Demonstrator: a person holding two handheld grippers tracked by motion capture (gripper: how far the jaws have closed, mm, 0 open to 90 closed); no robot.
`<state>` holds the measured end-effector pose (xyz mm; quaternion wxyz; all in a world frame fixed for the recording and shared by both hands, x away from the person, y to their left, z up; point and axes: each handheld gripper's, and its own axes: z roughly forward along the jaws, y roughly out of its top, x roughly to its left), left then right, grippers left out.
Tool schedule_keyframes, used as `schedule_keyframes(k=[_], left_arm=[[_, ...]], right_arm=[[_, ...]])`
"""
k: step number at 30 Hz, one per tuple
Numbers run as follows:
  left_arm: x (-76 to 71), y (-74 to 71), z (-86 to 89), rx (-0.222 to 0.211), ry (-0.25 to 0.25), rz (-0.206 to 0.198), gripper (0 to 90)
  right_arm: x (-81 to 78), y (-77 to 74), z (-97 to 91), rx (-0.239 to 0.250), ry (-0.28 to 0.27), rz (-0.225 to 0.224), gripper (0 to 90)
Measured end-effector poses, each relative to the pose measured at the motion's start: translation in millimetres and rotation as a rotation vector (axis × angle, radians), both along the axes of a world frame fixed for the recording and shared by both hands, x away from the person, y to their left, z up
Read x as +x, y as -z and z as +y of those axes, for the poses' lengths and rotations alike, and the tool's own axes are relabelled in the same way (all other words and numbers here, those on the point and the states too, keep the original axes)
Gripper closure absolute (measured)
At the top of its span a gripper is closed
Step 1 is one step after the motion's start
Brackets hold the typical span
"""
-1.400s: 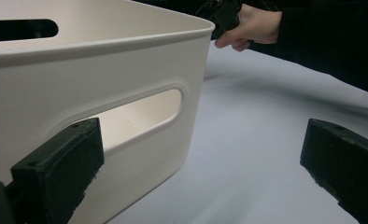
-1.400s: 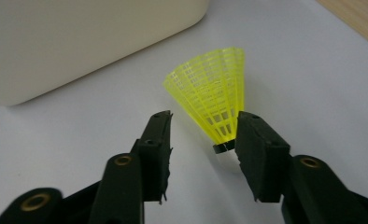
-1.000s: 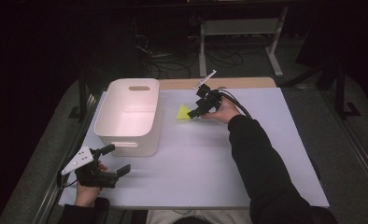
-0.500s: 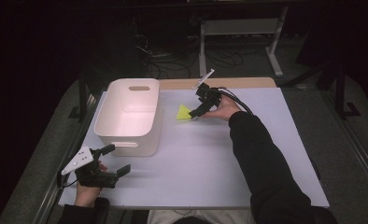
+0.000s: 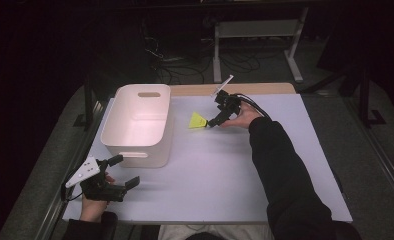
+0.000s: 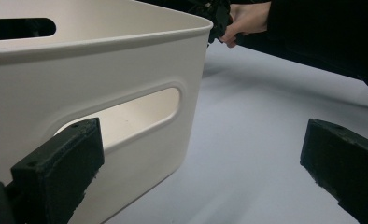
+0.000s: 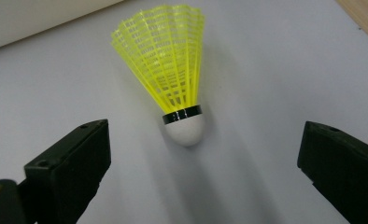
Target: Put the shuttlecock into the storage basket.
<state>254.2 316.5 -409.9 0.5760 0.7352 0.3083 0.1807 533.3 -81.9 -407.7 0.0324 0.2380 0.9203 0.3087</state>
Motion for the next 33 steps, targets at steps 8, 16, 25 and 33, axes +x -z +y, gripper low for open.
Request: schedule_keyframes(k=[8, 16, 25, 33], left_arm=[[-0.1, 0.1, 0.0, 0.003, 0.0, 0.0, 0.0], [-0.6, 0.1, 0.1, 0.002, 0.0, 0.001, 0.0], [-1.0, 0.1, 0.4, 0.003, 0.001, 0.001, 0.0], [-1.3, 0.1, 0.5, 0.002, 0.003, 0.001, 0.0]], right_arm=[[5.4, 9.6, -4.6, 0.005, -0.033, -0.006, 12.9], [4.4, 13.3, 3.3, 0.002, -0.071, -0.02, 19.7], [3.9, 15.1, 7.8, 0.008, -0.146, -0.021, 25.7], [5.2, 19.8, 13.3, 0.004, -0.158, -0.009, 39.2]])
